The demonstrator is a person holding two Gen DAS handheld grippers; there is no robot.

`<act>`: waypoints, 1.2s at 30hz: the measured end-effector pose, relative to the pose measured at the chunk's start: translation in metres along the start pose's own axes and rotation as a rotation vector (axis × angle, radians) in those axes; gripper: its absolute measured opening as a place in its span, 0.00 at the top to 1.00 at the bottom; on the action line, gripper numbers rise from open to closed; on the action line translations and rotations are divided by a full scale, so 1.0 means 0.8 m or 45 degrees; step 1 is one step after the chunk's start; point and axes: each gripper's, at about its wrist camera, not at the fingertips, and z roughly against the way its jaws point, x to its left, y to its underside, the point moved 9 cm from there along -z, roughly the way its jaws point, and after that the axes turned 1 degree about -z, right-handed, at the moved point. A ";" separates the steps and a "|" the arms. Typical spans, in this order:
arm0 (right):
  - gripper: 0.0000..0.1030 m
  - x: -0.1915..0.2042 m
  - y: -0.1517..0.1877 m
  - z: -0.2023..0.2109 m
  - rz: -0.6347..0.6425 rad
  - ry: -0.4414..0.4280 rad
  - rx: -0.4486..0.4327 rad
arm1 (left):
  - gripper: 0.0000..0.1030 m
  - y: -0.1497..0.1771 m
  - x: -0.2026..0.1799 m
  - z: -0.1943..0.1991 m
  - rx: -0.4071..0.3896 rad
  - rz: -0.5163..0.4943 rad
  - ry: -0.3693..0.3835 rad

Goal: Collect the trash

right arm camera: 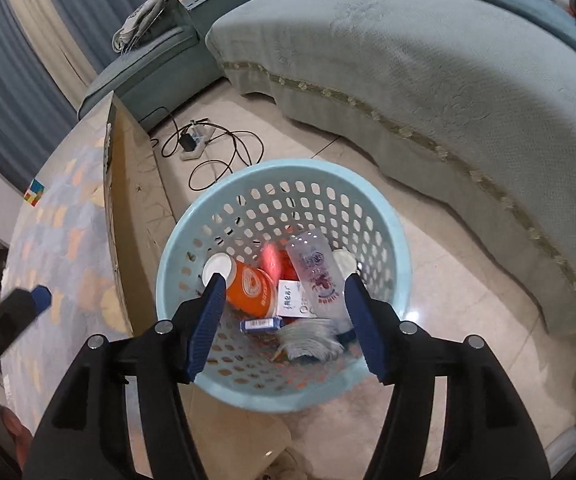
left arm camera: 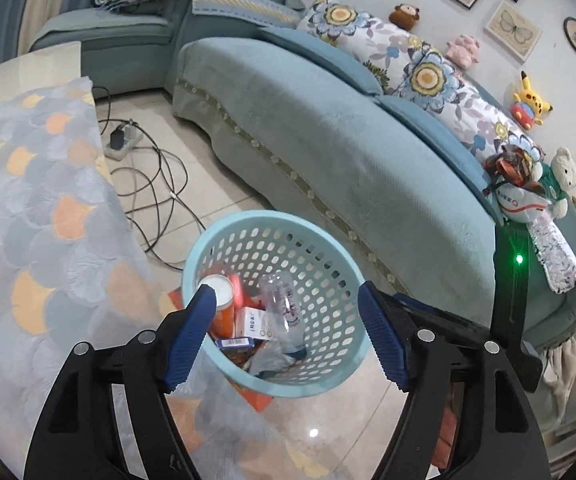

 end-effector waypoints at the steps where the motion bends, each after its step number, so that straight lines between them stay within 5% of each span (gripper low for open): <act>1: 0.44 0.004 0.001 0.011 0.012 0.002 -0.018 | 0.31 -0.002 -0.003 0.009 -0.014 -0.005 -0.001; 8: 0.37 0.052 0.020 0.113 0.136 0.076 -0.213 | 0.31 0.001 -0.022 0.100 -0.130 -0.042 -0.005; 14: 0.32 0.090 0.054 0.183 0.185 0.099 -0.365 | 0.24 0.023 -0.025 0.177 -0.249 -0.114 -0.137; 17: 0.32 0.102 0.079 0.208 0.194 0.180 -0.400 | 0.24 0.040 -0.027 0.209 -0.293 -0.165 -0.206; 21: 0.27 0.108 0.111 0.250 0.122 0.321 -0.605 | 0.24 0.058 -0.018 0.247 -0.387 -0.176 -0.289; 24: 0.22 0.108 0.131 0.266 0.040 0.333 -0.703 | 0.23 0.068 -0.011 0.269 -0.466 -0.175 -0.356; 30: 0.22 0.127 0.138 0.273 0.139 0.358 -0.812 | 0.23 0.081 0.000 0.287 -0.574 -0.168 -0.454; 36: 0.22 0.132 0.145 0.271 0.152 0.341 -0.837 | 0.23 0.087 0.015 0.281 -0.584 -0.161 -0.515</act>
